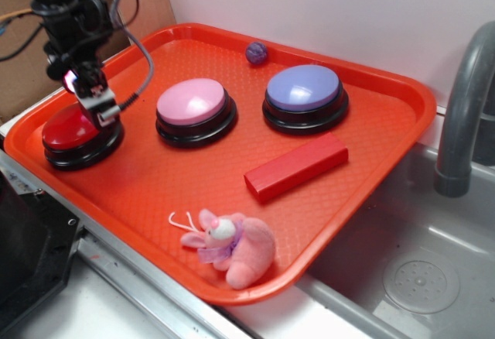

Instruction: Push the red button.

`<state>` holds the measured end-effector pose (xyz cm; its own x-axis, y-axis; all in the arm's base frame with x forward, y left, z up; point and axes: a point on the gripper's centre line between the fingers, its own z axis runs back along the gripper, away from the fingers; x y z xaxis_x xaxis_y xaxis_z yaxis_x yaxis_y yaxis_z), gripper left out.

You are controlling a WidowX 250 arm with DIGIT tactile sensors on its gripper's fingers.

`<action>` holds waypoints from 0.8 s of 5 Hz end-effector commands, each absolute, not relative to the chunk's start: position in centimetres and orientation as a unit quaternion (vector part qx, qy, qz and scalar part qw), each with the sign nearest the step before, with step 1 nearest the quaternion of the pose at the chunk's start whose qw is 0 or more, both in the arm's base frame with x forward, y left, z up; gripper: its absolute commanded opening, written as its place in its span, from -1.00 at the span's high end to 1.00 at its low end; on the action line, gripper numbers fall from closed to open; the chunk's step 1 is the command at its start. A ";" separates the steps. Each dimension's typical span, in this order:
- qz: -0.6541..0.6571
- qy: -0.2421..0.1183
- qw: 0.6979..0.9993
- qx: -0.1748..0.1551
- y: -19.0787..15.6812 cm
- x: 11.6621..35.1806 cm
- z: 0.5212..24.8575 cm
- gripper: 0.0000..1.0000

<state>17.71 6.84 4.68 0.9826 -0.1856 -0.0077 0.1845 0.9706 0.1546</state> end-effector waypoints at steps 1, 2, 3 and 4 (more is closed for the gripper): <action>-0.099 -0.011 0.992 0.074 8.4 17.5 4.5 -1.00; -0.108 -0.014 0.990 0.091 7.8 17.8 6.0 -1.00; -0.106 -0.037 0.988 0.105 7.3 17.3 8.8 -1.00; -0.094 -0.044 0.989 0.105 7.4 16.8 11.0 -1.00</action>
